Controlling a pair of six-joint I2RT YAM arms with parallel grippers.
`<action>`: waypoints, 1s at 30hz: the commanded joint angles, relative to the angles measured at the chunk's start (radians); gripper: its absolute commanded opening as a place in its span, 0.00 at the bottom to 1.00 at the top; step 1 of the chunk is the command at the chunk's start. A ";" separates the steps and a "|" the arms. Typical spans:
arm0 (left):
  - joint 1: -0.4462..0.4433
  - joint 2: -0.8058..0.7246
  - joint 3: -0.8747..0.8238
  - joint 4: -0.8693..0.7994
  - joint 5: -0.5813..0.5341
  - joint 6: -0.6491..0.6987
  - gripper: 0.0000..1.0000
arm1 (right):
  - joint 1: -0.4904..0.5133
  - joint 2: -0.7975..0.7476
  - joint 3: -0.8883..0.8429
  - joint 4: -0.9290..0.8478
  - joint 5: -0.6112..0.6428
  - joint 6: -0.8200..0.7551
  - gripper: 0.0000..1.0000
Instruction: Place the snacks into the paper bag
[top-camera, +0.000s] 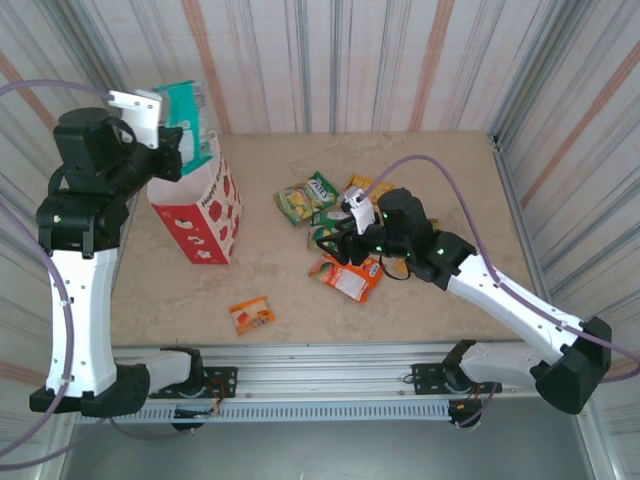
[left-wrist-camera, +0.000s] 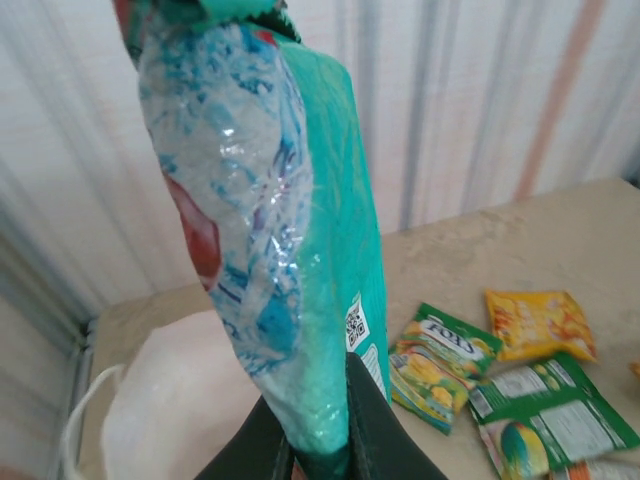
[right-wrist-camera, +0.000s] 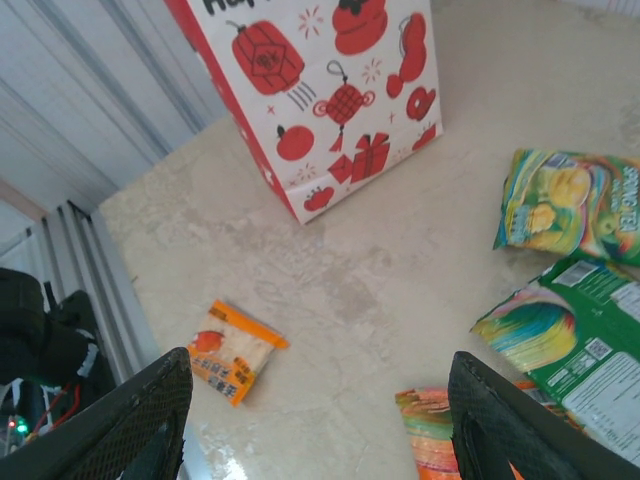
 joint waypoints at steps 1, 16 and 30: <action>0.072 -0.035 -0.011 0.062 -0.007 -0.093 0.00 | 0.011 0.028 0.006 0.005 0.000 0.041 0.68; 0.083 0.125 0.031 -0.249 -0.089 0.034 0.00 | 0.010 0.173 0.139 -0.135 -0.060 0.104 0.68; 0.065 0.271 0.104 -0.272 -0.130 0.066 0.19 | 0.022 0.262 0.191 -0.171 -0.069 0.176 0.66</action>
